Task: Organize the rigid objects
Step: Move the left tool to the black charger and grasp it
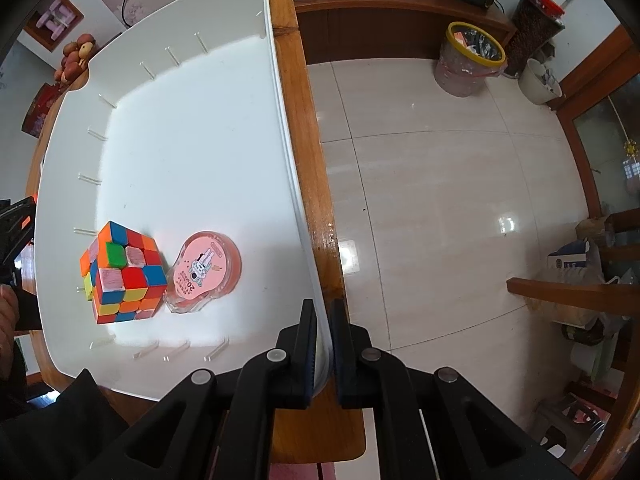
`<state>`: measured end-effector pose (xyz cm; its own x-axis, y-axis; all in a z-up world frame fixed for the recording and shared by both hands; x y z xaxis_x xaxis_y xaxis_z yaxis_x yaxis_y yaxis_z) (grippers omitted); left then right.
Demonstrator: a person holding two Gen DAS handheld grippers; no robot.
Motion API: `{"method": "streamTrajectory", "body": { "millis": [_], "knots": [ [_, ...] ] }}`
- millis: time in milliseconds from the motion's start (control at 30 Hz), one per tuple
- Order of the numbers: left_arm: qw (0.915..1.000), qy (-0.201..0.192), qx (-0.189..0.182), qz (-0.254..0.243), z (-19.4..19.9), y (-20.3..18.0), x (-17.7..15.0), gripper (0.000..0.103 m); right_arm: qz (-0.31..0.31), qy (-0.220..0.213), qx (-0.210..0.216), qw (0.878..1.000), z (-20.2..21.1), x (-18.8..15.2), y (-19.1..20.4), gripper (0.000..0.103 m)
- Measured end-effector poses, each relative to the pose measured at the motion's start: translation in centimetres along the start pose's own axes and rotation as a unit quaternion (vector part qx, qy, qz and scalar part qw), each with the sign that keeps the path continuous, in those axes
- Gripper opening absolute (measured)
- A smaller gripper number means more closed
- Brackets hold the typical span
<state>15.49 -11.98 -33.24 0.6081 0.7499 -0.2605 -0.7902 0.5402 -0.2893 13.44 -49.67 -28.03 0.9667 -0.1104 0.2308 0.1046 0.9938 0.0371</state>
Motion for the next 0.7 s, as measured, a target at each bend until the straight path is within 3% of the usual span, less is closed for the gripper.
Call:
{"method": "streamTrajectory", "body": {
  "millis": [167, 333, 700],
  "knots": [
    [1.0, -0.005, -0.004, 0.002, 0.1, -0.4, 0.0, 0.071, 0.0, 0.0, 0.0, 1.0, 0.0, 0.1, -0.1, 0.007],
    [0.9999, -0.006, -0.008, 0.005, -0.1, -1.3, 1.0, 0.055, 0.0, 0.0, 0.0, 1.0, 0.0, 0.1, 0.0, 0.007],
    [0.9999, -0.012, -0.003, -0.003, 0.2, -2.4, 1.5, 0.049, -0.001, -0.002, 0.0, 1.0, 0.0, 0.4, -0.2, 0.007]
  ]
}}
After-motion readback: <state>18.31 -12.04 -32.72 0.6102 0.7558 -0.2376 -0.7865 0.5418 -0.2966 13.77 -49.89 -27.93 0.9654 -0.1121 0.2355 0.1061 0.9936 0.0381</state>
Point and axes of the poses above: each gripper's, at about its wrist camera, not at the fingertips, and z roughly against the way its jaws point, y to its left, x to its top, the point moved 5 cm from there along -z, roughly the way its jaws point, and after that the axes turned 8 degrees about -y, right-handed, at the moved point
